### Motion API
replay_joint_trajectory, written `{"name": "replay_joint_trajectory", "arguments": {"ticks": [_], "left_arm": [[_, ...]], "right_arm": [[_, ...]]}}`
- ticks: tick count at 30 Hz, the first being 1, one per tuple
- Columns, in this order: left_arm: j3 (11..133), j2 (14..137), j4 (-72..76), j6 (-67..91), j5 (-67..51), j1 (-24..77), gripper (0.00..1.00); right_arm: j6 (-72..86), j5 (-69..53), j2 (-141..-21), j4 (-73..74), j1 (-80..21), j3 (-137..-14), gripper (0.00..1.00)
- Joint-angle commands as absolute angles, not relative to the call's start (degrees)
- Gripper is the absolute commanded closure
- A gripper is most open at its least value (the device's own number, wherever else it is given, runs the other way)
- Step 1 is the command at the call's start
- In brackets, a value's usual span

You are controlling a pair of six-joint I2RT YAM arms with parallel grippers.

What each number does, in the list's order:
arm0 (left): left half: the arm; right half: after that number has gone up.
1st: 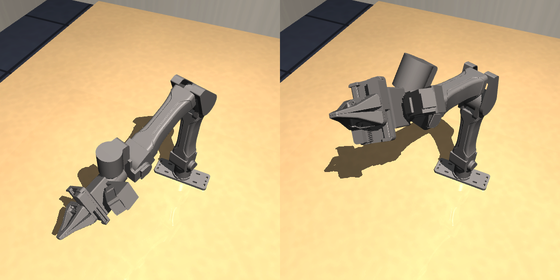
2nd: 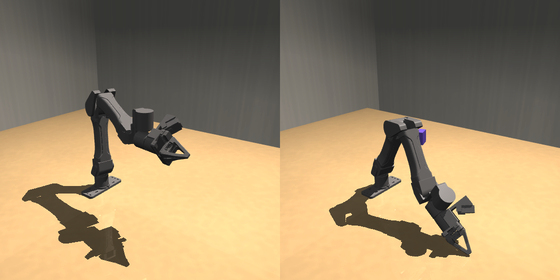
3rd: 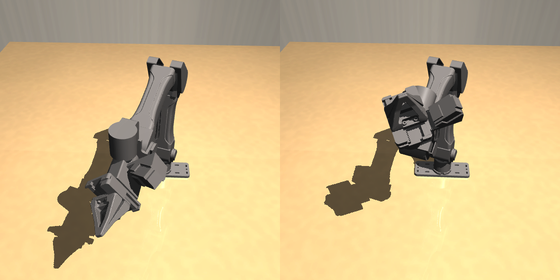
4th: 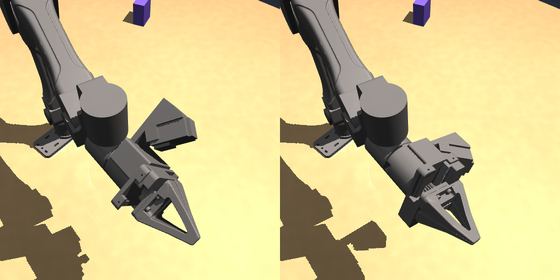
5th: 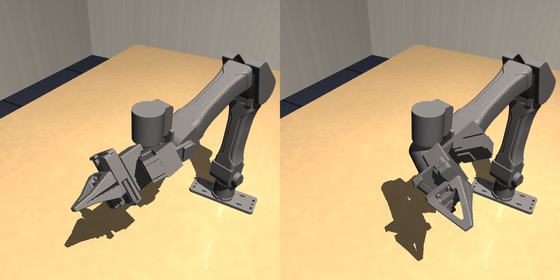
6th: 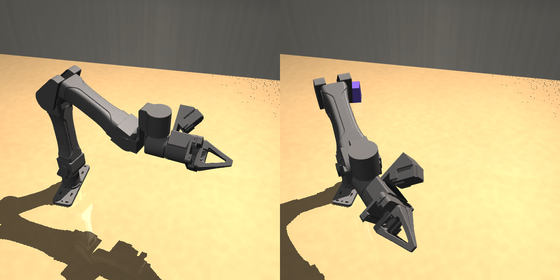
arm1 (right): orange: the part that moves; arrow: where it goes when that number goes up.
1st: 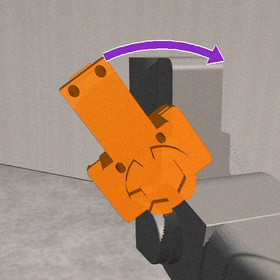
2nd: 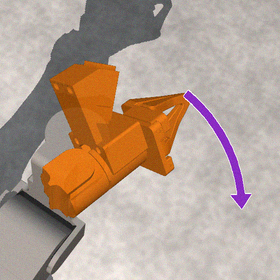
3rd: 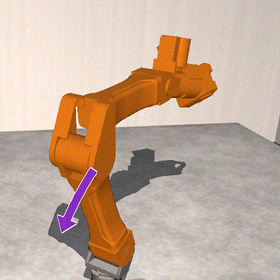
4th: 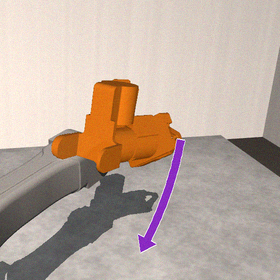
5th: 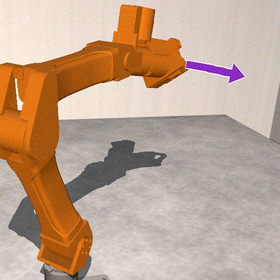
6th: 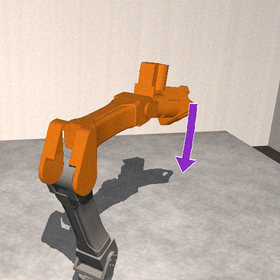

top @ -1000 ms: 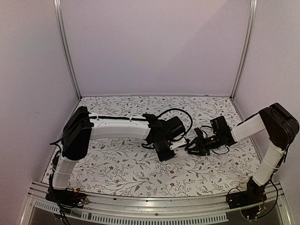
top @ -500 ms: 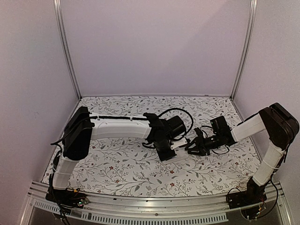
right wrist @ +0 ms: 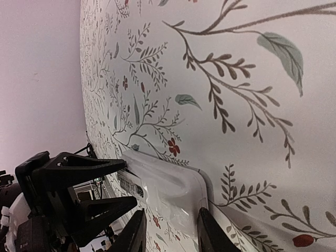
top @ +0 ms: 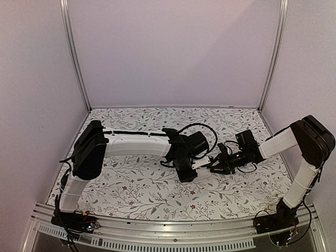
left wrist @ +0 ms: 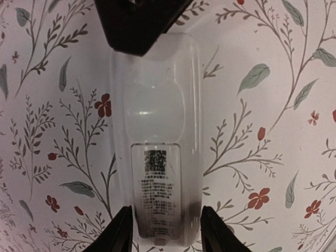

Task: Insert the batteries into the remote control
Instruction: Place the battery cover on the remote control without the battery cover, then press the battery cover on the remote control.

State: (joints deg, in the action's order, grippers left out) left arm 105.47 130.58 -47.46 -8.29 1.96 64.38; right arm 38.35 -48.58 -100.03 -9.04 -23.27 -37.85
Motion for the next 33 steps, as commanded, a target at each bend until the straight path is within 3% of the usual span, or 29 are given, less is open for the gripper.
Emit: {"name": "replay_joint_trajectory", "arguments": {"ticks": [1, 7, 11, 21, 33], "left_arm": [[105.56, 130.13, -47.24, -8.38, 1.37, 64.78, 0.52], [105.45, 128.41, -46.04, -8.48, 3.64, 64.64, 0.39], [105.3, 126.9, -44.55, -8.48, 4.3, 64.19, 0.37], [100.96, 121.2, -42.35, -6.87, 2.59, 61.05, 0.4], [99.31, 123.84, -42.32, -7.38, 2.06, 60.16, 0.45]], "right_arm": [[38.32, -49.22, -98.96, -9.58, -23.91, -37.44, 0.67], [38.23, -49.17, -98.83, -9.55, -23.9, -37.44, 0.66], [38.22, -49.09, -98.87, -9.49, -23.9, -37.44, 0.66], [38.21, -48.96, -98.7, -9.35, -23.85, -37.53, 0.64], [38.19, -49.04, -98.87, -9.32, -23.89, -37.62, 0.64]]}}
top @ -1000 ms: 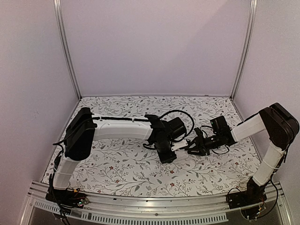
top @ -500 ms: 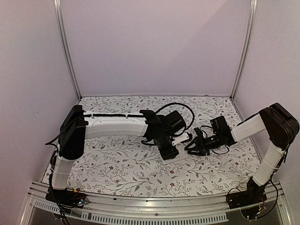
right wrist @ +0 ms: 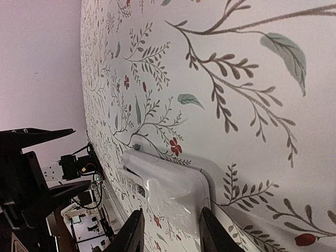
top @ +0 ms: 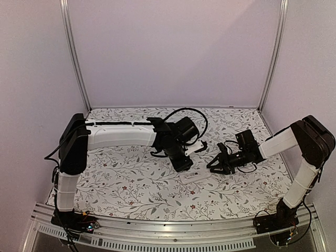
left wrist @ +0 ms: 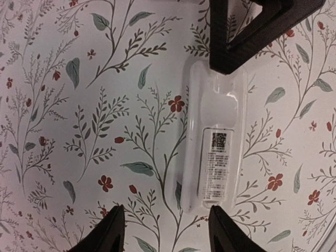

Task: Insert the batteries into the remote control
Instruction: Press the battery cover on the remote control.

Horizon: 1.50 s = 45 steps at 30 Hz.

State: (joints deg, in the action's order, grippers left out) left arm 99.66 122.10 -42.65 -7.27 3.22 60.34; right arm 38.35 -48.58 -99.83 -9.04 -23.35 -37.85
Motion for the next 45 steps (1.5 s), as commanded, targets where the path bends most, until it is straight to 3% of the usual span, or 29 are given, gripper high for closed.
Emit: {"name": "replay_joint_trajectory", "arguments": {"ticks": [1, 25, 45], "left_arm": [[99.39, 124.02, -42.35, -7.35, 2.02, 60.12, 0.45], [98.02, 131.29, -43.64, -8.19, -0.87, 60.48, 0.52], [93.72, 131.15, -47.63, -7.97, -0.92, 60.32, 0.49]], "right_arm": [[38.23, -49.04, -98.88, -9.32, -23.91, -37.62, 0.64], [38.08, -49.29, -99.1, -9.21, -23.85, -37.79, 0.64], [34.99, -47.78, -97.82, -5.41, -23.9, -38.76, 0.61]]}}
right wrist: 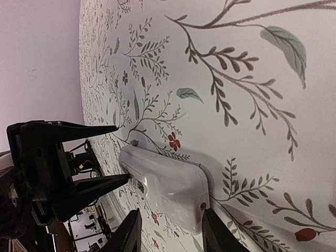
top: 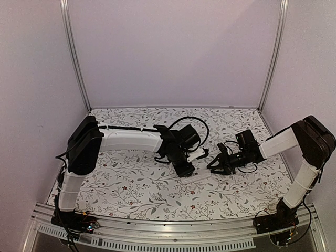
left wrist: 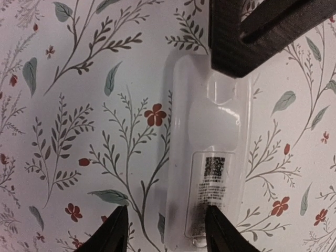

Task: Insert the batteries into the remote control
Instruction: Press the battery cover on the remote control.

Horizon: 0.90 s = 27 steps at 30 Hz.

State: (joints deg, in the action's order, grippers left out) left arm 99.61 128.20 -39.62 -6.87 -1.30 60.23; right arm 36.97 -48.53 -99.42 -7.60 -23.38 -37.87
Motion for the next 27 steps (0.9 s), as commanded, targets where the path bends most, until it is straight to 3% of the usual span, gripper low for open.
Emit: {"name": "replay_joint_trajectory", "arguments": {"ticks": [1, 9, 16, 25, 27], "left_arm": [[92.97, 130.75, -47.86, -8.01, -0.55, 60.22, 0.49], [89.39, 129.54, -48.2, -8.18, 1.67, 60.06, 0.49], [93.7, 130.58, -48.36, -8.55, 1.43, 60.85, 0.48], [96.13, 125.91, -41.06, -6.43, 1.76, 60.73, 0.32], [93.66, 122.77, -37.84, -6.73, 0.66, 60.73, 0.2]], "right_arm": [[34.92, -47.73, -97.79, -5.25, -23.91, -38.84, 0.61], [34.29, -47.51, -97.82, -4.27, -23.94, -39.2, 0.6], [34.28, -47.8, -97.69, -4.11, -23.87, -39.42, 0.6], [33.93, -48.25, -94.23, -3.54, -22.05, -39.27, 0.55], [33.63, -47.85, -92.33, -3.45, -20.57, -38.85, 0.51]]}}
